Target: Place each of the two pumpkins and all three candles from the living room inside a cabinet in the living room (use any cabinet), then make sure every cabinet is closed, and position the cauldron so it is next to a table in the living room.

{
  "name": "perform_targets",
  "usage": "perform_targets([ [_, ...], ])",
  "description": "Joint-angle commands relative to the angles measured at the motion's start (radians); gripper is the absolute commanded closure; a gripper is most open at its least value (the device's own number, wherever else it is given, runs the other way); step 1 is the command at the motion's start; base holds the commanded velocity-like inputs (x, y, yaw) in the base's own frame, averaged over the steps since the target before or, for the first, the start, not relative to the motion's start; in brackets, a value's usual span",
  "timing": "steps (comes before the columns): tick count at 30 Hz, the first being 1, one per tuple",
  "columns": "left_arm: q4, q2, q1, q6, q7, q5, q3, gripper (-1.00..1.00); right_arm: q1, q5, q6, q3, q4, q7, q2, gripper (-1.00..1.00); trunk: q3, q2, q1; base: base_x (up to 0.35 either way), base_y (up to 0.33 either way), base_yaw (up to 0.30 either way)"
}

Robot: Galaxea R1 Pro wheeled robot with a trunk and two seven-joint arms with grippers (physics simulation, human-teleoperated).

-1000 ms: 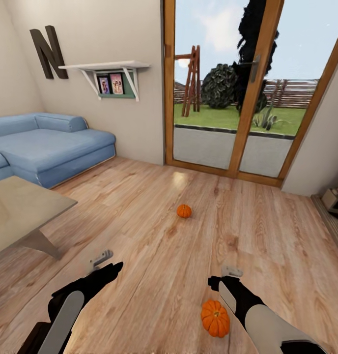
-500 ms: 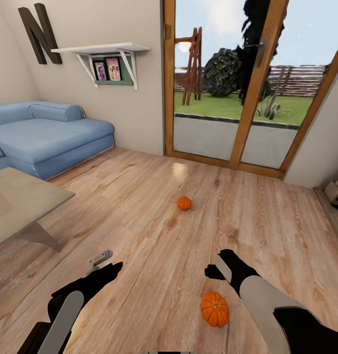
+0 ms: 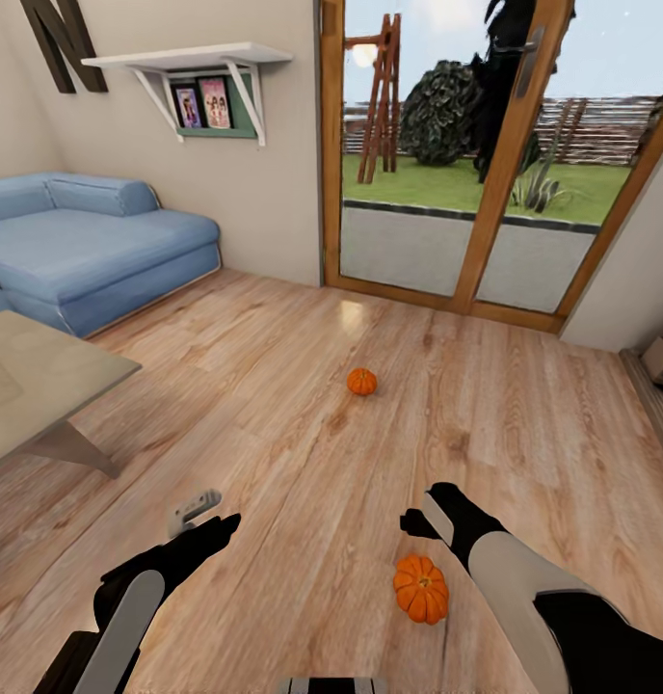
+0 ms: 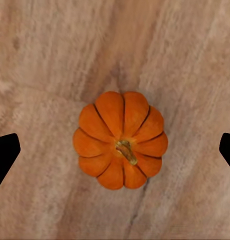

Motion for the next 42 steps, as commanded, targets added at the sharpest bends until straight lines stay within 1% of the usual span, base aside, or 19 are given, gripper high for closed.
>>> perform_targets([
  [1,-0.001,0.001,-0.001,0.0,0.01,0.01,-0.002,-1.0,0.0,-0.01,0.003,0.004,-0.002,-0.008,0.0,-1.0,-0.005,-0.001,0.0,0.0,0.0,0.0],
  [8,-0.001,0.001,-0.001,0.0,0.01,0.01,-0.001,-1.0,0.0,-0.01,-0.003,0.004,-0.002,-0.007,0.0,-1.0,-0.032,-0.002,0.003,0.0,0.0,0.0],
  [9,-0.001,0.001,-0.001,0.0,0.01,0.01,-0.001,-1.0,0.0,-0.01,-0.009,0.005,-0.002,-0.005,0.001,-1.0,-0.036,-0.003,0.004,0.0,0.0,0.0],
  [11,-0.001,0.001,-0.001,0.0,0.01,0.01,0.0,-1.0,0.001,-0.009,-0.048,0.006,-0.002,0.035,0.0,-1.0,-0.043,-0.003,0.005,0.0,0.0,0.0],
  [13,-0.001,0.001,-0.001,0.0,0.01,0.01,0.001,-1.0,0.001,-0.008,-0.076,0.007,-0.002,0.059,-0.002,-1.0,-0.051,-0.003,0.006,0.0,0.0,0.0],
  [18,-0.001,0.001,-0.001,0.0,0.009,0.01,0.002,-1.0,0.001,-0.006,-0.096,0.007,-0.002,0.074,-0.005,-1.0,-0.071,-0.005,0.008,0.0,0.0,0.0],
  [21,-0.001,0.001,-0.001,0.0,0.01,0.01,0.002,-1.0,0.001,-0.004,-0.122,0.008,-0.002,0.075,-0.006,-1.0,-0.082,-0.005,0.009,0.0,0.0,0.0],
  [23,-0.001,0.002,-0.001,0.0,0.01,0.01,0.002,-1.0,0.001,0.001,-0.149,0.008,-0.001,0.075,-0.007,-1.0,-0.09,-0.006,0.01,0.0,0.0,0.0],
  [25,-0.001,0.002,-0.001,0.0,0.01,0.01,0.003,-1.0,0.001,0.015,-0.169,0.008,0.0,0.075,-0.007,-1.0,-0.098,-0.006,0.011,0.0,0.0,0.0],
  [28,-0.001,0.002,-0.001,0.0,0.01,0.01,0.004,-1.0,0.001,0.063,-0.198,0.007,0.022,0.073,-0.007,-1.0,-0.109,-0.007,0.012,0.0,0.0,0.0],
  [34,-0.001,0.002,-0.001,0.0,0.01,0.01,0.004,-1.0,0.001,0.073,-0.207,0.008,0.027,0.071,-0.007,-1.0,-0.132,-0.008,0.015,0.0,0.0,0.0],
  [42,-0.001,0.002,-0.001,0.0,0.009,0.01,0.004,-1.0,0.001,0.075,-0.207,0.009,0.034,0.07,-0.006,-1.0,-0.163,-0.01,0.019,0.0,0.0,0.0],
])
